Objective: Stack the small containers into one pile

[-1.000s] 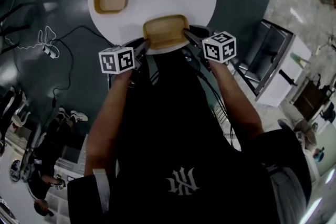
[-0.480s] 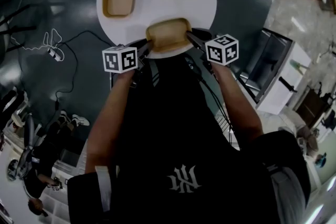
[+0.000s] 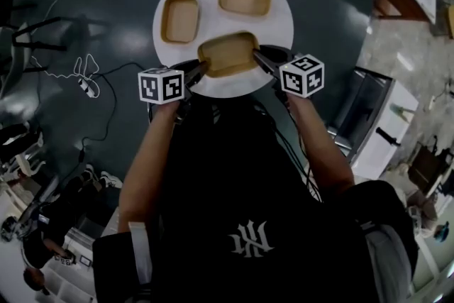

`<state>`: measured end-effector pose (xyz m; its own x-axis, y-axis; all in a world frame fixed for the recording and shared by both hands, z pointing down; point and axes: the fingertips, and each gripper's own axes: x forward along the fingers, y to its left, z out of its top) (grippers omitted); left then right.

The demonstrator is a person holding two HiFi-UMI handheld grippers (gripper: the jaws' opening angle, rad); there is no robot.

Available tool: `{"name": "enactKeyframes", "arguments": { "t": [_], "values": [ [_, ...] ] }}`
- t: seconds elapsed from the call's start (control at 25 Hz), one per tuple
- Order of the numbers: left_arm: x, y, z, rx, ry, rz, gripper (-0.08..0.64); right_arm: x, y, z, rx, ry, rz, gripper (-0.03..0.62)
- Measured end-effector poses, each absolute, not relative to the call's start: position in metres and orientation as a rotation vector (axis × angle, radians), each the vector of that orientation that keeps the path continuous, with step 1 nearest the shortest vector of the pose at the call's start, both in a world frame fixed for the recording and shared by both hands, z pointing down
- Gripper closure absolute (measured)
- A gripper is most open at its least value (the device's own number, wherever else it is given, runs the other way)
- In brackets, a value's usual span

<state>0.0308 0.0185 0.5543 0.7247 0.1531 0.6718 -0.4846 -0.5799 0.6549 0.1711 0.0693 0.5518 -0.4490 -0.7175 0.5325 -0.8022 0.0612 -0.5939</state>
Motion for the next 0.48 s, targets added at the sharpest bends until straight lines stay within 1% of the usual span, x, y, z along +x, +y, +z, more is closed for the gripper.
{"name": "enactKeyframes", "arguments": {
  "t": [0.48],
  "values": [
    [0.032,-0.014,0.528,2.09,-0.356,0.768,0.491,0.184,-0.002,0.502,1.472,-2.319,1.097,0.509]
  ]
}}
